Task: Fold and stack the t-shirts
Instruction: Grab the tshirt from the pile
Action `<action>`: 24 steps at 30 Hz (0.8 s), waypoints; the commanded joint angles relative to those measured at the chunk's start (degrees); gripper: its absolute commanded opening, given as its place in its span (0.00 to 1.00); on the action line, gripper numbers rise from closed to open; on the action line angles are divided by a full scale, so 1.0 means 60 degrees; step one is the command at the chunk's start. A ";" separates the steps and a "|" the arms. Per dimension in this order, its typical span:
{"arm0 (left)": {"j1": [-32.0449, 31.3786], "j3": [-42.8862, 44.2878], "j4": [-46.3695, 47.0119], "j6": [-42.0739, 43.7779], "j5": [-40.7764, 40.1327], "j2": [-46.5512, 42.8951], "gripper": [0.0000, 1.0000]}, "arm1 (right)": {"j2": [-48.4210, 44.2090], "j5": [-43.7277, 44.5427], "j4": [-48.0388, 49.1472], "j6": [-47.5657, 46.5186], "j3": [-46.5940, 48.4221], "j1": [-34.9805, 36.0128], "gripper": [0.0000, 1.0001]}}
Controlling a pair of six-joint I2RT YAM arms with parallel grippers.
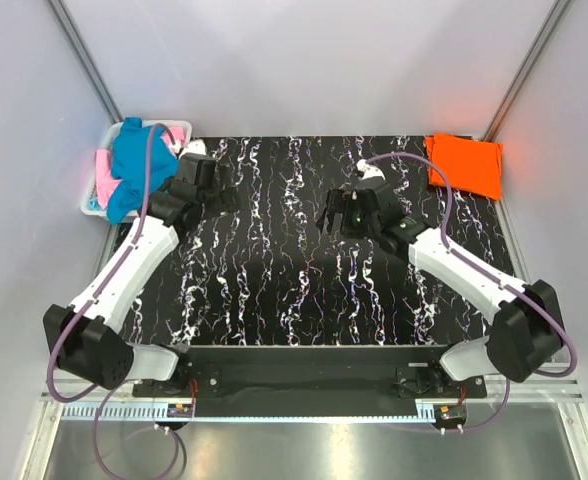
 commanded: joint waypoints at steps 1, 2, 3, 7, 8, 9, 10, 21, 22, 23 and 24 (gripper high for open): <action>0.0217 0.0662 0.0389 0.0059 0.0184 -0.0125 0.99 | 0.0360 0.0155 0.0338 0.0126 0.0725 0.0076 1.00; 0.0392 0.0765 0.0345 0.0015 0.0188 -0.0125 0.99 | 0.0362 0.0096 0.0323 0.0127 0.0785 0.0076 1.00; 0.0640 0.0925 0.0011 -0.0174 0.1203 -0.0067 0.99 | 0.0492 0.0110 0.0279 0.0127 0.0930 0.0076 1.00; 0.2205 0.1687 -0.0607 -0.0600 0.2559 0.0110 0.99 | 0.0494 0.0242 0.0250 0.0112 0.0903 0.0076 1.00; 0.2428 0.1746 -0.0622 -0.0630 0.2706 0.0139 0.99 | 0.0465 0.0300 0.0264 0.0097 0.0859 0.0076 1.00; 0.2662 0.1849 -0.0622 -0.0688 0.2809 0.0284 0.99 | 0.0450 0.0373 0.0264 0.0097 0.0815 0.0076 1.00; 0.3114 0.2082 -0.0637 -0.0732 0.3028 0.0387 0.99 | 0.0450 0.0417 0.0279 0.0083 0.0786 0.0090 1.00; 0.4641 0.3153 -0.0301 -0.1318 0.2898 0.3154 0.78 | 0.0757 0.0081 0.0308 0.0068 0.0683 0.0076 1.00; 0.4859 0.3298 -0.0257 -0.1333 0.2898 0.3360 0.75 | 0.0772 0.0066 0.0308 0.0054 0.0654 0.0076 1.00; 0.4978 0.3358 -0.0256 -0.1405 0.2898 0.3536 0.73 | 0.0772 0.0066 0.0323 0.0039 0.0639 0.0076 1.00; 0.5109 0.3402 -0.0155 -0.1580 0.2913 0.3813 0.73 | 0.0816 0.0066 0.0323 0.0024 0.0610 0.0076 1.00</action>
